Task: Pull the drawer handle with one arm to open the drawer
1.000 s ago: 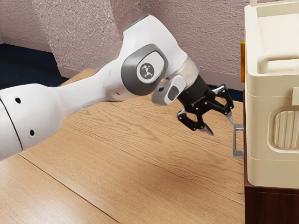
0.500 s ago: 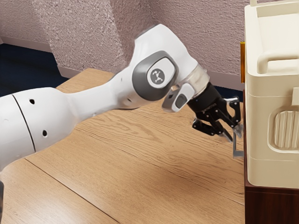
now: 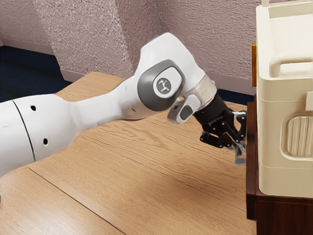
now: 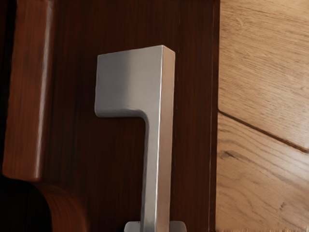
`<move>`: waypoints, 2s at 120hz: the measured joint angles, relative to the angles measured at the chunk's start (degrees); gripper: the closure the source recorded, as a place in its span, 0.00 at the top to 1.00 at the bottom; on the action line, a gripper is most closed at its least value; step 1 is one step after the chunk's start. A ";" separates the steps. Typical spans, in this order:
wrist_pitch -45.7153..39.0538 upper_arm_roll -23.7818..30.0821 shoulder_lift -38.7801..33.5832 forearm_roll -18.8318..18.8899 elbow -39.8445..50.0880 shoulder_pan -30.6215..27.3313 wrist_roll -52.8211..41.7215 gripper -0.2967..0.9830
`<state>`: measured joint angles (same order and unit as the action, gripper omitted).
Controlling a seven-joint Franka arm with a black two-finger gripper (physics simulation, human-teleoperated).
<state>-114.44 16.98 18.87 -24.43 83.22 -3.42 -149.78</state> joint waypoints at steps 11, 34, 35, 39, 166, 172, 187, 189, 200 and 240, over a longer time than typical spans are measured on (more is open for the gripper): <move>0.08 -0.26 -3.03 0.29 3.13 -0.64 -0.26 0.22; 0.11 -1.28 -8.21 0.41 8.30 -1.62 -0.77 0.24; 0.11 -1.39 -8.43 0.40 8.51 -1.63 -0.79 0.24; 0.11 -1.70 -9.18 0.41 9.30 -1.73 -0.86 0.24; 0.96 -12.87 -21.38 -0.27 22.66 1.37 -2.15 0.26; 1.05 -14.81 -21.83 -0.31 23.18 2.64 -2.19 0.26; 1.45 -18.88 -22.54 -0.34 23.86 4.03 -2.25 0.26; 1.51 -19.45 -22.67 -0.35 23.97 4.21 -2.26 0.26; 1.64 -21.45 -23.53 -0.60 24.69 5.67 -2.43 0.23; 1.80 -22.16 -24.47 -0.68 25.70 7.68 -2.99 0.21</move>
<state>-112.64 -5.18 -5.60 -25.11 108.92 4.26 -152.77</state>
